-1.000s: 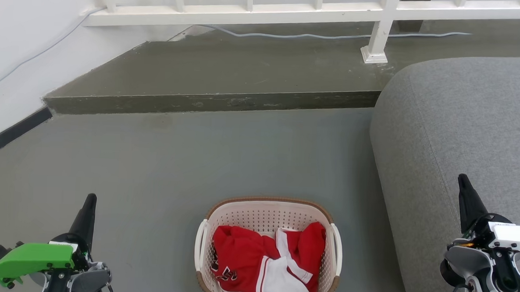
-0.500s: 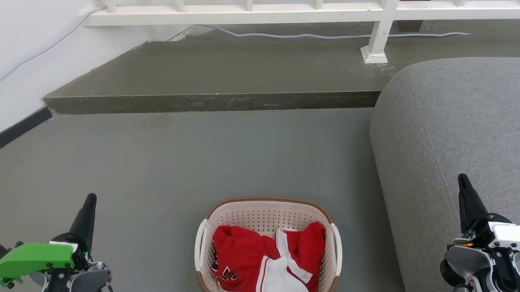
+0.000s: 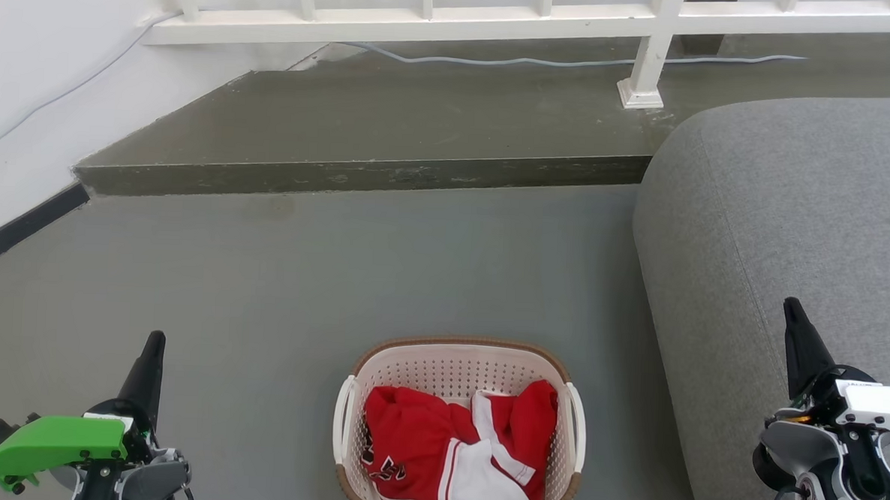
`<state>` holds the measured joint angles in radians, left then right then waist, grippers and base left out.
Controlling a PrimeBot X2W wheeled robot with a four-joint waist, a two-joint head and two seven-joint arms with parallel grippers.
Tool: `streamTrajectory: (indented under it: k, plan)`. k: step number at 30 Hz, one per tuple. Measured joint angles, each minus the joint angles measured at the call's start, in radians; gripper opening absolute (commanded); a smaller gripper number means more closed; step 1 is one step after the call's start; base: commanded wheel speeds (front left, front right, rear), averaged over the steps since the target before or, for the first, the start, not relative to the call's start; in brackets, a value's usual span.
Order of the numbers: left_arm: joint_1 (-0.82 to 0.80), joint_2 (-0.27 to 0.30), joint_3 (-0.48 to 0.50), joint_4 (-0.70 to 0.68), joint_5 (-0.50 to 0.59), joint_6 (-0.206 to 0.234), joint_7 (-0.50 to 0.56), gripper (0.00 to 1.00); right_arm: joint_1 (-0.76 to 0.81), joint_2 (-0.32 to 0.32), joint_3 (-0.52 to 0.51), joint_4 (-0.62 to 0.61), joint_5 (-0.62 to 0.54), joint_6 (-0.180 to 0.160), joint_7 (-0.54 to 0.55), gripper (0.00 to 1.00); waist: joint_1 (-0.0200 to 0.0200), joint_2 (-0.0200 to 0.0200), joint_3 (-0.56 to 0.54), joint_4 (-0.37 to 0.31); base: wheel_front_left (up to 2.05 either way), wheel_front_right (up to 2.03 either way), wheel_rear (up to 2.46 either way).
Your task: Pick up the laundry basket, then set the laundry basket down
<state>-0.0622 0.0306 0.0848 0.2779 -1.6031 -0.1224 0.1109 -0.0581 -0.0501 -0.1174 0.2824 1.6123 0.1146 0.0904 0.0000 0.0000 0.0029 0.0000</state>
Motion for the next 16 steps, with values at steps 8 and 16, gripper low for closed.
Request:
streamTrajectory:
  k: [8,16]
  plan:
    - [0.0,0.0,0.0,0.0,0.0,0.0,0.0,0.0,0.0,0.0,0.0,0.0,0.0,0.0,0.0,0.0,0.0,0.0,0.0,0.0,0.0,0.0,0.0]
    - [0.0,0.0,0.0,0.0,0.0,0.0,0.0,0.0,0.0,0.0,0.0,0.0,0.0,0.0,0.0,0.0,0.0001,0.0,0.0,0.0,0.0,0.0,0.0]
